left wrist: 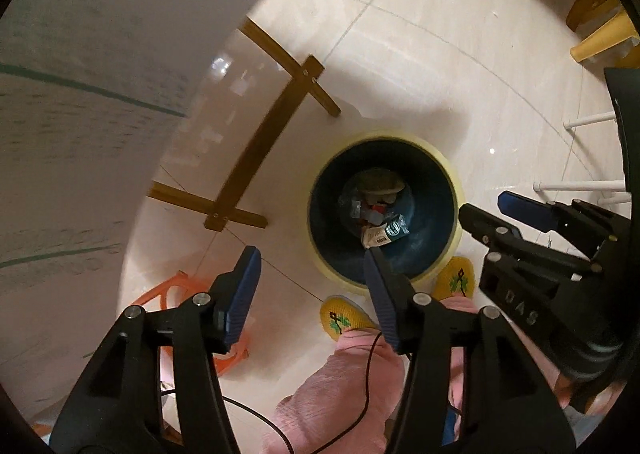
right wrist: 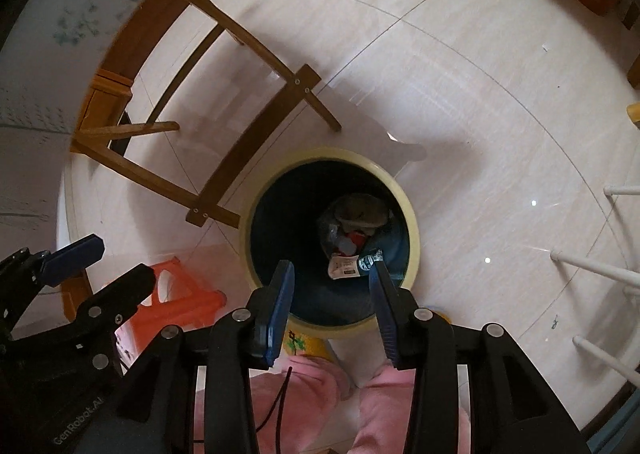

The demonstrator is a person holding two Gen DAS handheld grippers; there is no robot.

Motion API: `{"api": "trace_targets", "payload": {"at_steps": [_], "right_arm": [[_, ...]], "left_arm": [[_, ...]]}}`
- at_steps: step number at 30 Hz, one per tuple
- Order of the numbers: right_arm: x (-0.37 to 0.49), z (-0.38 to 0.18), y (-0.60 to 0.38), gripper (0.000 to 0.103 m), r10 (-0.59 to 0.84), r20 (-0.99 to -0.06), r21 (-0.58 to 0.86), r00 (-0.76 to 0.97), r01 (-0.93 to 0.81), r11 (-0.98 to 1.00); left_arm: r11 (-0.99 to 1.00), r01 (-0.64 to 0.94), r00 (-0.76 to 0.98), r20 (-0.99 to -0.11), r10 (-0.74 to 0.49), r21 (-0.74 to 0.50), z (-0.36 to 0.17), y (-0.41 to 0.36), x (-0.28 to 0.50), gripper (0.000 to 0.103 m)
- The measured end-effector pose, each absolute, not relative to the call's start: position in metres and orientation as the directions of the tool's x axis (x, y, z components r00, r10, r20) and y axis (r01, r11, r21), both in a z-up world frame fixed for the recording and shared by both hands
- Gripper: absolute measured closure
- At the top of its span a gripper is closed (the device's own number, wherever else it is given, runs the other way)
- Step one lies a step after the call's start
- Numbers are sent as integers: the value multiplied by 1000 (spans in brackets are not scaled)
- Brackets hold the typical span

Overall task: Collect trash
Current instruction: 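Raise both empty tools back over the table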

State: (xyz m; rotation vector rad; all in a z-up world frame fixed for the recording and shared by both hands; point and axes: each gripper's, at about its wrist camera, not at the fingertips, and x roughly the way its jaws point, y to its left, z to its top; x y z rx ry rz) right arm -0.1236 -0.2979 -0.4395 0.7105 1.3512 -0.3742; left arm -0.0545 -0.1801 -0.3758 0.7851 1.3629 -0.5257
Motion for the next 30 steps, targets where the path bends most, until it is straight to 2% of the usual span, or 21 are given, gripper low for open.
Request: {"api": "trace_targets", "payload": {"at_steps": [8,17,23,30], "right_arm": [[-133,-352,-296,64,122,-963,245,239,598,764],[-144,-226,-291,64,101,-950,251,295,532,808],[-145,-144,-279,64,74,-936,231,344,443,866],[-141,-72,-280,64,19,-907,190,421,368,910]], "left_arm": [[664,733,161,-986,41,147,-296,-172,-63,52],[705,699,208,-977,-36,123,-186,-160,-68,52],[771,625,285,-955,-82,121,-111,-145,-66,52],[843,520,372,-925,-80,136,-45,-118,-61,52]]}}
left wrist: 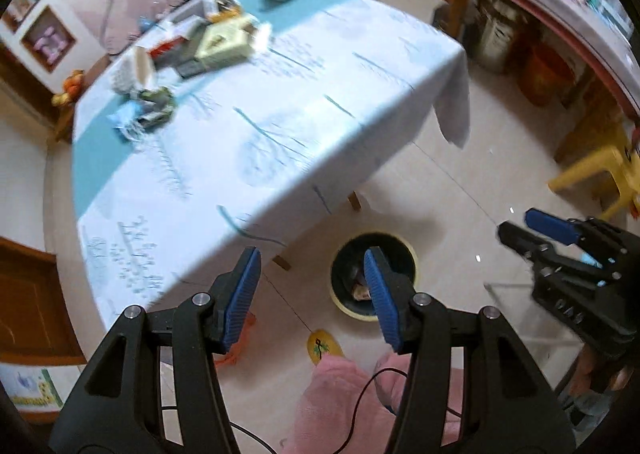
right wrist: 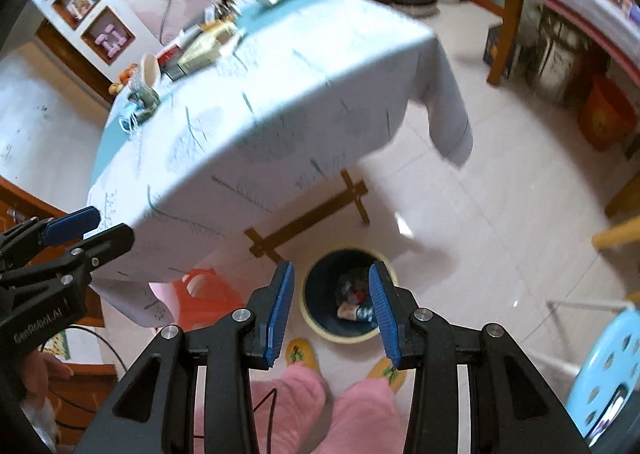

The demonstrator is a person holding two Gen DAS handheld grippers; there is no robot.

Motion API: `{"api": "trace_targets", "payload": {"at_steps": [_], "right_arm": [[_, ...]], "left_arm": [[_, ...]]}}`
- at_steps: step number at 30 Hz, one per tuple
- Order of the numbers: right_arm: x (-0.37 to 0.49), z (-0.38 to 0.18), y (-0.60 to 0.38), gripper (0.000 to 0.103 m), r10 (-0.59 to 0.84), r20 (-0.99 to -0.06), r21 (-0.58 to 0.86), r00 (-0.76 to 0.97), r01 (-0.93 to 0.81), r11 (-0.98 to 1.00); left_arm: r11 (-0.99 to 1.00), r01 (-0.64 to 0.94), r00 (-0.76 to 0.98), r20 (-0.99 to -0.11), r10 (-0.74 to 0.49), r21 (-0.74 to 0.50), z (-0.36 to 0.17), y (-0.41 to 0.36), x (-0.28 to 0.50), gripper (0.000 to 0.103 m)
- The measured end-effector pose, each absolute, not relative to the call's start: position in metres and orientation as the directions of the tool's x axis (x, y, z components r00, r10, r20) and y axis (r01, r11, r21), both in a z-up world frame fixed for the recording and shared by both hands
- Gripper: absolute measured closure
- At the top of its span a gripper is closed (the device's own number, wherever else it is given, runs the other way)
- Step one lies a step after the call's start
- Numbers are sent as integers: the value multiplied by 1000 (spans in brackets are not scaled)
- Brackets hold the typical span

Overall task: Collect trash
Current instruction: 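Raise both empty tools back over the table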

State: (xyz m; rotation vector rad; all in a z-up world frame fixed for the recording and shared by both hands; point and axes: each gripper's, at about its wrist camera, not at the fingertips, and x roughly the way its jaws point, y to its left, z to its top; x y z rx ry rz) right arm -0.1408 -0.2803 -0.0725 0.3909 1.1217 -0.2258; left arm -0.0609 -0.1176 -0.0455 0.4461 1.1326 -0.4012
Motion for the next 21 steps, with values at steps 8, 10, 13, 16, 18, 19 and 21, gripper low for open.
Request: {"api": "trace_targets", "payload": {"at_steps": [8,10,13,16,18,19,21], "right_arm": [[-117,-15,-294,64,27,-869,194,494,289,937],[-109,-7,-294,64,38,-863,195,504,263,945],[-96,3,-293,64,58,-856,196,515,218,956],[-80,11,-289,64,78,-849,195,523,172,966],[-66,17,-284,64,97,-845,198,526,138,970],[-60,17,-280,64,104,-844,198,527,126,972],[-45,21,-270,64,119,-838,197,532,91,976]], "left_arm": [[907,391,484,-873,-59,155,4,-91,-56,52],[918,362,504,-862,-50,158,12,-85,-55,52],[937,309,528,-849,-27,163,24,-73,-53,52],[956,249,541,-841,-4,156,33,-58,-51,52],[966,211,543,-839,9,147,37,-46,-50,50],[972,189,545,-838,17,143,40,-37,-49,47],[978,155,549,-836,31,138,42,-25,-46,45]]}}
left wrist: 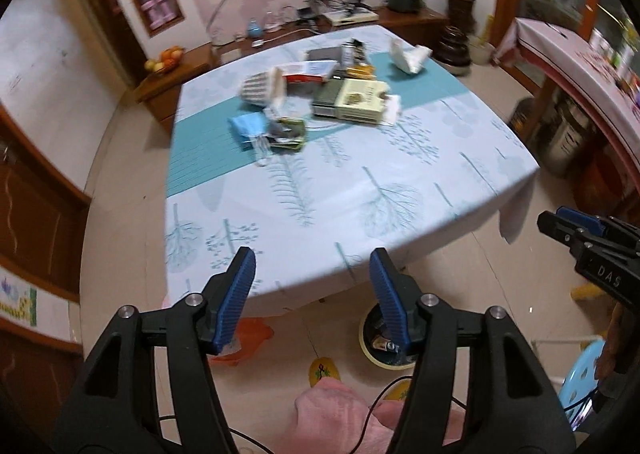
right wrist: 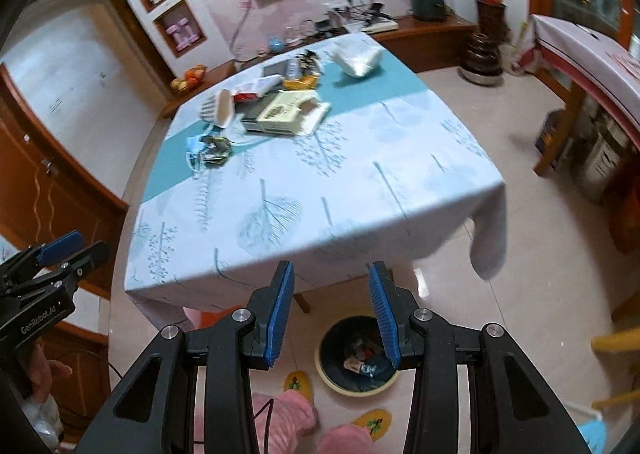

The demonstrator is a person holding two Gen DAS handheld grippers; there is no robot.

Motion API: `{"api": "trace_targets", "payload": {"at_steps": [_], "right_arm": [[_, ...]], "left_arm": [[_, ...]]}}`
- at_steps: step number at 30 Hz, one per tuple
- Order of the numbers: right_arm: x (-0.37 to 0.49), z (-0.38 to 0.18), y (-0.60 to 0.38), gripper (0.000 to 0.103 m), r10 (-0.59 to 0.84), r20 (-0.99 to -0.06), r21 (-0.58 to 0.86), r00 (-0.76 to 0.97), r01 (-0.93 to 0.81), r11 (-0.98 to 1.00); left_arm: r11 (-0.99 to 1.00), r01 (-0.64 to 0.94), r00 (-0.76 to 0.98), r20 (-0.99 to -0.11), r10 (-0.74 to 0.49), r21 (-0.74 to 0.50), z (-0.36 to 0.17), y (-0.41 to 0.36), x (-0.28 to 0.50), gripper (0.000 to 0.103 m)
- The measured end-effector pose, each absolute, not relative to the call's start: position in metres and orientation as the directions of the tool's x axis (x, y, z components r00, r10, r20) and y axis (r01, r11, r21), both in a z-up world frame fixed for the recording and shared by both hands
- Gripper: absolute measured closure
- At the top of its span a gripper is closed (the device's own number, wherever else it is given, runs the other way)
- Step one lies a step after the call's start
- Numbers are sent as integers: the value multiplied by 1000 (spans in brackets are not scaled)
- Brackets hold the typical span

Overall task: Collect trash
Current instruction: 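Raise both empty tools back over the table, then grasp the white wrapper beside the blue mask with the left tool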

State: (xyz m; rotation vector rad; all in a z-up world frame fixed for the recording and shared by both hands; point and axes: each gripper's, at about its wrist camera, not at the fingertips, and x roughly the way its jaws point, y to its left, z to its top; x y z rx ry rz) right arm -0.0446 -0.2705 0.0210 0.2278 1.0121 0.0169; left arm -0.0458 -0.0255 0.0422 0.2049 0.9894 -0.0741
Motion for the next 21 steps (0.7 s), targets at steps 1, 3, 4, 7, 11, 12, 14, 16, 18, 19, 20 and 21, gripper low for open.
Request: {"api": "trace_targets", "payload": {"at_steps": [1,3,4,7,11,12,14,16,18,19,20,21], "right_arm": [[-37,24,-266,64,129,-835,198,536,73,978],[-22,26,-254,64,141,-830,199,539,50,979],[-14,27,-250,64,147,-828,200,540,41,979],[13,31,-234,64,167,-824,204,541,10,979],[60,30,-207,64,177,-827,195,534,-24,981],[70,29,-202,64,177,-828,191,533,-29,981],[98,24,-186,64,171,-834,178,525,-38,983],[120,17,-175,64,175,-841,177,512,-46,983],[150,6,-160,64,182,-851,176,493,-59,983],[161,0,-153,64,180,-856,171,485,-65,983],[176,-7,-146,64,175,-862,161,475,-70,984],[192,-16,-139,64,169,-871,150,462,-77,986]], "left_arm": [[981,138,549,-835,38,135,44,-18,-43,45],[986,104,548,-835,52,130,45,-3,-36,45],[988,88,547,-835,57,125,46,4,-32,45],[993,45,545,-836,67,109,46,28,-12,45],[997,12,539,-840,57,76,43,59,28,45],[998,10,536,-843,52,68,41,66,39,45],[998,10,526,-849,41,54,36,78,65,45],[999,12,513,-858,24,35,30,89,91,45],[1000,16,496,-868,-3,6,24,100,120,45],[1000,16,486,-874,-16,-9,20,105,133,45],[999,17,472,-881,-33,-29,16,110,148,45],[998,19,456,-888,-56,-54,11,114,163,45]]}}
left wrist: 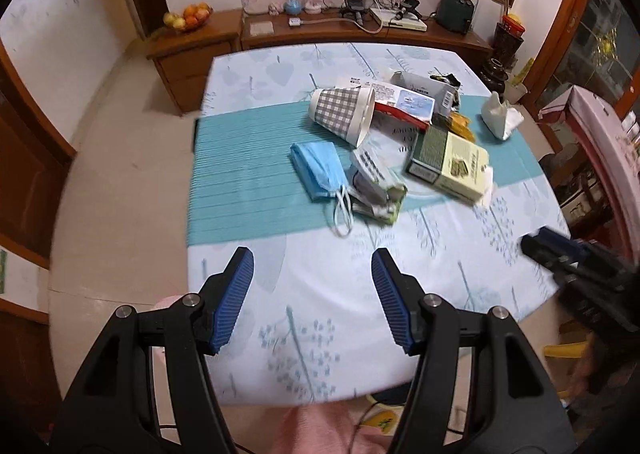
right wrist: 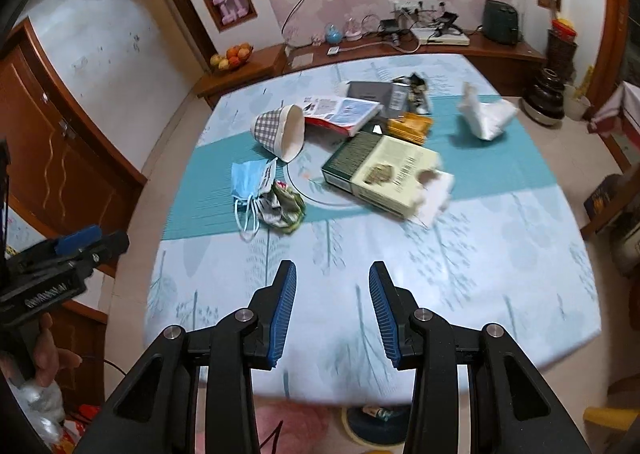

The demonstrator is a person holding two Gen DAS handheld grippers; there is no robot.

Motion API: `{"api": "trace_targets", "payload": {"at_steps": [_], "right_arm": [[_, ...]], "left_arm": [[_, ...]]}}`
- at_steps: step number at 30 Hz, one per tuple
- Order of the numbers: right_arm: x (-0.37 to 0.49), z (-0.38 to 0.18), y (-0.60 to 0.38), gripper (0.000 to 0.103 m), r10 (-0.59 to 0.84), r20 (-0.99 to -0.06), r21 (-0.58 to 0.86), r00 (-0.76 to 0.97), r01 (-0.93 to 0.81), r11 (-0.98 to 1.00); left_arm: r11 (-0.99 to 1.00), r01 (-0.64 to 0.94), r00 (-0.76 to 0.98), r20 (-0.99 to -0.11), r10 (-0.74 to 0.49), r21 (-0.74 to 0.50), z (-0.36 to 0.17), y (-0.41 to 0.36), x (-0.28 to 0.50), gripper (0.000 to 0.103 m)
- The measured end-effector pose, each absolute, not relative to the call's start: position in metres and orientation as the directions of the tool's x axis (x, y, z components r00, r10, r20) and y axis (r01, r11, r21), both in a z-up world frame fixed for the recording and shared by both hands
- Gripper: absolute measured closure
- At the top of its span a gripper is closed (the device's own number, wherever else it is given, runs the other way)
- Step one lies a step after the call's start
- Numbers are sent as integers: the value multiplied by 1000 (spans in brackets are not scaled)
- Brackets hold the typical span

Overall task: Collect trash
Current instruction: 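Grasp the white wrapper beside the blue mask with the left tool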

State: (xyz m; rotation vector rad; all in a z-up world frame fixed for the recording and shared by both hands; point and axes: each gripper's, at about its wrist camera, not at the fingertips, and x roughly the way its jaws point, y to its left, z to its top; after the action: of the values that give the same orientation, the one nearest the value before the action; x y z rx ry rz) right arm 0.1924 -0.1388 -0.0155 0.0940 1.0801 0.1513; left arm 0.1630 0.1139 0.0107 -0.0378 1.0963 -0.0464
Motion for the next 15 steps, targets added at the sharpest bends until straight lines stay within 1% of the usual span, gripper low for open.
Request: {"api": "trace_targets", "payload": {"at_steps": [3,7,10,15], "right_arm": [[226,-42,-123,64,168,-885,141,434,-93,986],[261,-76,-111,64,162,-903,132,398,-101,986],[279,-100,-112,64,167,-911,148,376,-79,986],[289,-123,-116,64,187,-915,177,357,-60,982]], "left_arm": [[992,26,411,-904,-120,-120,-4,118,203,45],[980,53,333,-922,-200,-194,-33,105,251,45],[973,67,284,-931,-230,-220,-55,86,274,45],[968,56,205,-946,-253,-246,-90,67,303,45]]}}
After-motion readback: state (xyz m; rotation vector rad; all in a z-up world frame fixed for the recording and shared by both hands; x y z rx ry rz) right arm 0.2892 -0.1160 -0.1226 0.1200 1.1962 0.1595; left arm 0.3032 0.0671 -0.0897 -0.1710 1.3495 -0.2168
